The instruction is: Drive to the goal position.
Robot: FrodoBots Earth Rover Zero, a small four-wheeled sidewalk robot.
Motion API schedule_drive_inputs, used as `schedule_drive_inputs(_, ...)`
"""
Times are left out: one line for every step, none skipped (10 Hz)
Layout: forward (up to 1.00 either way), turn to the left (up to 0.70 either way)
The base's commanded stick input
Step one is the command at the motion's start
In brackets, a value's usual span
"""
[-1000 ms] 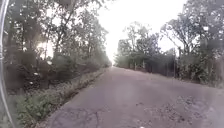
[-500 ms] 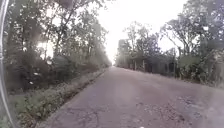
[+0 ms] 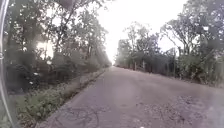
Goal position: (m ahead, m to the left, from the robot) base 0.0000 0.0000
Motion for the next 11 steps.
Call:
schedule_drive_inputs(0.10, 0.01)
schedule_drive_inputs(0.10, 0.01)
schedule_drive_inputs(0.10, 0.01)
schedule_drive_inputs(0.10, 0.01)
schedule_drive_inputs(0.10, 0.01)
schedule_drive_inputs(0.10, 0.01)
schedule_drive_inputs(0.10, 0.01)
schedule_drive_inputs(0.10, 0.01)
schedule_drive_inputs(0.10, 0.01)
schedule_drive_inputs(0.10, 0.01)
schedule_drive_inputs(0.10, 0.01)
